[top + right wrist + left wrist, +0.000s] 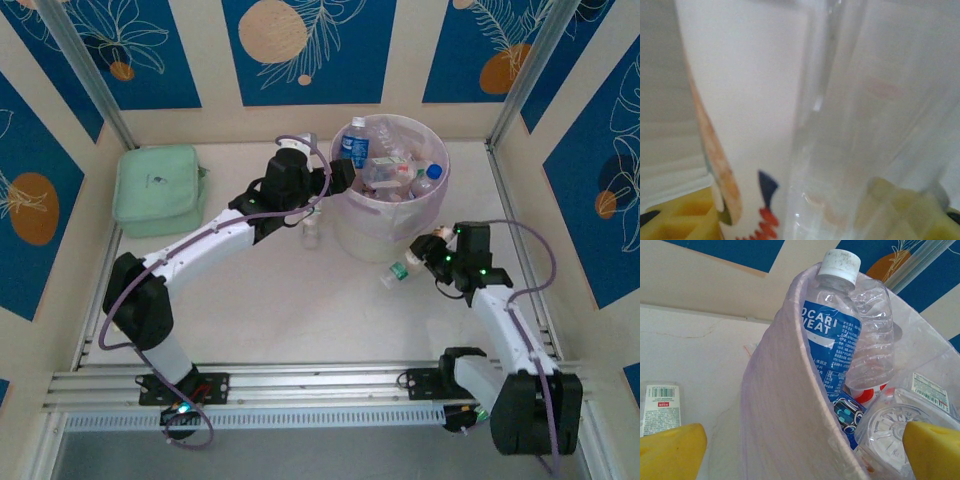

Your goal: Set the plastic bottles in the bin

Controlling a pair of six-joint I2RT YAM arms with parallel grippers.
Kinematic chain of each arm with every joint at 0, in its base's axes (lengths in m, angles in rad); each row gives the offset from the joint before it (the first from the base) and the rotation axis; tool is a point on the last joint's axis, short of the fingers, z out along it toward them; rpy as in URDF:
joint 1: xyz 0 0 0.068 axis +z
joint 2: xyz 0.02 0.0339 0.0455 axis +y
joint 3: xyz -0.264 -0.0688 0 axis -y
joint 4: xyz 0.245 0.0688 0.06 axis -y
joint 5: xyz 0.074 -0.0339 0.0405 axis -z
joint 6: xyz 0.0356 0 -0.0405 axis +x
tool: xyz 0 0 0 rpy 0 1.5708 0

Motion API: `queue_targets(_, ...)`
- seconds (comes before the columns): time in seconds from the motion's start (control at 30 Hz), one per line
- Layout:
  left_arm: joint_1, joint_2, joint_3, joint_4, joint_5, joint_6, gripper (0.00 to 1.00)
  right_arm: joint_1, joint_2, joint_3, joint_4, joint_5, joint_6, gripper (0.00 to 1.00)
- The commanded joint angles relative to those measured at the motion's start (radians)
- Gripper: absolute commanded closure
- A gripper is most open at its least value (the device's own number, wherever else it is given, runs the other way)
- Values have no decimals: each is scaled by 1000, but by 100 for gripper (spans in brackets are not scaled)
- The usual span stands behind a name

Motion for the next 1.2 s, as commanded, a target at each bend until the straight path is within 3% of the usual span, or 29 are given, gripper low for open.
queue_targets(0.0,-7,14,20,-30,0,24,0,-14,-85,104,-167,71,-112,60)
queue_targets(0.27,-7,3,19,-35,-9,31,0,25,-194,447,-271,296,-354,66)
queue_targets(0.47,-7,1,20,-40,-3,30,0,126,-131,632,-123,395,-498,68)
queue_targets(0.57,-7,3,25,-54,7,27,0,129,-26,706,-9,280,-596,68)
queue_targets(0.73,-8,-4,23,-85,11,31,0,165,167,862,34,-76,-796,67)
queue_targets(0.93,-9,-37,10,-107,-34,58,0,195,335,1083,-279,-246,-926,67)
queue_targets(1.17,-10,-46,12,-123,-48,64,0,207,425,1069,-355,-289,-1040,68)
